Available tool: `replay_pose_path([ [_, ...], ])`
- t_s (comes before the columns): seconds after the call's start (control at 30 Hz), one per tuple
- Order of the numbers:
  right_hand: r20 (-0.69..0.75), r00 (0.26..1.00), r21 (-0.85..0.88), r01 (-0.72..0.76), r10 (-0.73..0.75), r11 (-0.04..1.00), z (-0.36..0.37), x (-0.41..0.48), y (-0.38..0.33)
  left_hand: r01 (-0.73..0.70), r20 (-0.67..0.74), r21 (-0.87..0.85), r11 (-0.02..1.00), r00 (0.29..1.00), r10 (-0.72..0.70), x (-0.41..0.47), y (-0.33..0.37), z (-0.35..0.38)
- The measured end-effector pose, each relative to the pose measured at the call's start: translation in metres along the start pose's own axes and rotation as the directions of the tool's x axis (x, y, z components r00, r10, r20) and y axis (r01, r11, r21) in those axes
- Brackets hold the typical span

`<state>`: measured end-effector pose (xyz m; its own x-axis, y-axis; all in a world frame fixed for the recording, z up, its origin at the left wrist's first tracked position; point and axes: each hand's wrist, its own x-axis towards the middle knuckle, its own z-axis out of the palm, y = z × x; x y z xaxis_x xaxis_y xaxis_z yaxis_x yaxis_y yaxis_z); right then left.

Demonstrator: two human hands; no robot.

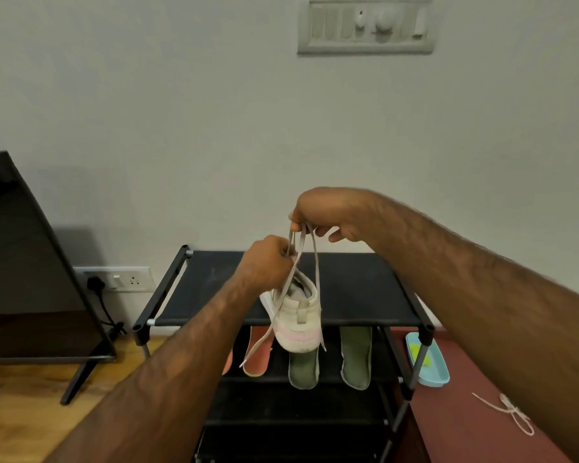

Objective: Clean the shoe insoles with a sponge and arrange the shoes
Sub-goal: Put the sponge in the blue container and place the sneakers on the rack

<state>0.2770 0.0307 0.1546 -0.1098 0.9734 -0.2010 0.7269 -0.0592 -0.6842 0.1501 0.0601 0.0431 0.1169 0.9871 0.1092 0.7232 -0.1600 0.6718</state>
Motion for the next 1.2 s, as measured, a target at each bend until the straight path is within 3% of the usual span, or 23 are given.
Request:
replay_pose_path([
  [0.13, 0.030, 0.996, -0.150, 0.084, -0.080, 0.985, -0.016, -0.027, -0.013, 0.044, -0.035, 0.016, 0.999, 0.998, -0.044, -0.003, 0.006, 0.001],
  [0.27, -0.036, 0.997, -0.223, 0.055, -0.065, 0.973, -0.040, -0.045, -0.032, 0.045, -0.085, 0.071, 0.996, 0.996, -0.038, -0.003, 0.006, 0.006],
  [0.4, -0.034, 0.998, -0.177, 0.044, -0.051, 0.983, -0.067, -0.061, -0.050, 0.058, -0.067, 0.061, 0.996, 0.996, -0.054, -0.001, 0.004, 0.006],
  [0.6, 0.081, 0.996, -0.106, 0.040, -0.031, 0.994, -0.090, -0.087, -0.063, -0.008, -0.021, 0.253, 0.967, 1.000, 0.014, -0.001, 0.001, 0.003],
  [0.83, 0.092, 0.989, -0.001, 0.115, -0.114, 0.993, -0.116, -0.116, -0.074, 0.027, -0.049, 0.110, 0.994, 0.999, -0.022, -0.004, 0.003, 0.006],
  [1.2, -0.172, 0.955, 0.176, 0.271, -0.241, 0.946, -0.098, -0.107, -0.058, 0.033, -0.069, 0.010, 0.999, 0.997, -0.032, -0.013, -0.002, 0.008],
])
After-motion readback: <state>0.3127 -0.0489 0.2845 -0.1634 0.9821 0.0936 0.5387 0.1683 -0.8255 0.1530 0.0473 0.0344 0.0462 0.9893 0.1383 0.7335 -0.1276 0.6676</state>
